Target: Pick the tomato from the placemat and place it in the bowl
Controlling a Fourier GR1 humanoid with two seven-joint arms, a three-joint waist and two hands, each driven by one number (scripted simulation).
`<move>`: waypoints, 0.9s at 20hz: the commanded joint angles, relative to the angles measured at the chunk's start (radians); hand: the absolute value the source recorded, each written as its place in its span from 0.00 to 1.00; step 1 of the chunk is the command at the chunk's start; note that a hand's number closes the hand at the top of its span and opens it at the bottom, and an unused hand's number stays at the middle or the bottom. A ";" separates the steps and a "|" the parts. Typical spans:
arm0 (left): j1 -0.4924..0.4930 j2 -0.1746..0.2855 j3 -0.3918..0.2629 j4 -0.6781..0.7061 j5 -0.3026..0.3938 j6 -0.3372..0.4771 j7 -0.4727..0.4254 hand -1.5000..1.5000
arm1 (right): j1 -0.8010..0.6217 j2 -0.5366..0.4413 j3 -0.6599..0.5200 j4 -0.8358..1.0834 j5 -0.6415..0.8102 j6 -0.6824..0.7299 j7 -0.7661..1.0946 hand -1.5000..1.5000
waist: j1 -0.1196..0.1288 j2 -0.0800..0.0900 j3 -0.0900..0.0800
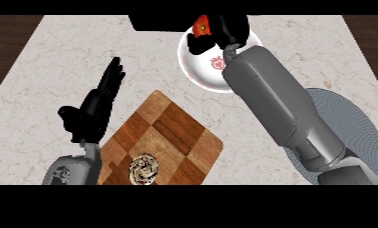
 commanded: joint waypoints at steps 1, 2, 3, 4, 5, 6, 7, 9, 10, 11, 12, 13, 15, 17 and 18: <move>-0.076 0.000 0.046 0.125 0.011 -0.001 -0.042 0.50 | -0.021 0.002 -0.059 0.165 0.009 -0.043 -0.106 1.00 | -0.004 0.003 0.000; -0.006 0.010 0.030 0.051 0.004 -0.006 -0.049 0.50 | -0.016 0.009 -0.073 0.183 0.004 -0.028 -0.112 1.00 | -0.001 -0.001 0.000; 0.016 0.006 0.023 0.071 0.004 -0.015 -0.093 0.50 | -0.002 -0.035 -0.089 0.234 -0.009 -0.046 -0.193 1.00 | 0.005 0.004 0.000; -0.001 -0.016 -0.028 -0.015 -0.020 0.004 0.007 0.50 | -0.025 -0.027 -0.115 0.306 -0.025 -0.050 -0.216 1.00 | 0.019 0.006 0.001; 0.010 0.008 0.021 -0.001 0.017 -0.015 -0.006 0.50 | 0.019 -0.020 -0.102 0.250 -0.035 0.001 -0.236 1.00 | 0.000 -0.001 0.000; -0.008 0.026 0.030 0.027 0.014 -0.029 -0.033 0.50 | -0.037 -0.028 -0.145 0.312 -0.085 0.060 -0.258 1.00 | 0.012 0.005 0.000; 0.016 -0.011 0.005 0.061 -0.004 -0.007 -0.072 0.50 | -0.004 0.007 -0.172 0.298 -0.109 0.020 -0.237 1.00 | 0.005 0.003 0.000; 0.001 -0.001 0.006 0.028 -0.006 -0.005 -0.025 0.50 | 0.033 -0.034 -0.209 0.356 -0.153 0.067 -0.339 0.00 | 0.011 0.007 0.001; -0.010 0.002 0.005 0.004 -0.008 -0.004 -0.015 0.50 | 0.022 -0.038 -0.226 0.376 -0.173 0.096 -0.386 0.00 | 0.014 0.007 0.001; -0.022 -0.017 -0.010 0.028 -0.012 -0.002 -0.016 0.50 | 0.011 0.008 -0.228 0.412 -0.177 0.097 -0.387 0.00 | 0.021 0.011 0.001; 0.013 -0.019 -0.012 0.018 -0.024 0.011 -0.038 0.50 | 0.051 -0.032 -0.244 0.405 -0.202 0.139 -0.463 0.00 | 0.013 0.007 0.001; -0.008 -0.027 -0.017 0.016 -0.011 0.001 -0.012 0.50 | -0.018 -0.004 -0.253 0.449 -0.200 0.148 -0.459 0.00 | 0.023 0.010 0.001; -0.027 -0.010 -0.001 -0.002 -0.010 0.002 0.024 0.50 | 0.018 -0.015 -0.301 0.438 -0.245 0.132 -0.566 0.00 | 0.017 0.008 0.002; 0.013 0.001 0.012 0.057 0.011 -0.032 -0.066 0.50 | 0.004 0.018 -0.328 0.420 -0.269 0.101 -0.600 0.00 | 0.012 0.007 0.001; -0.014 -0.010 -0.008 -0.007 -0.024 0.010 0.023 0.50 | 0.033 -0.035 -0.356 0.403 -0.295 0.117 -0.666 0.00 | 0.006 0.003 0.002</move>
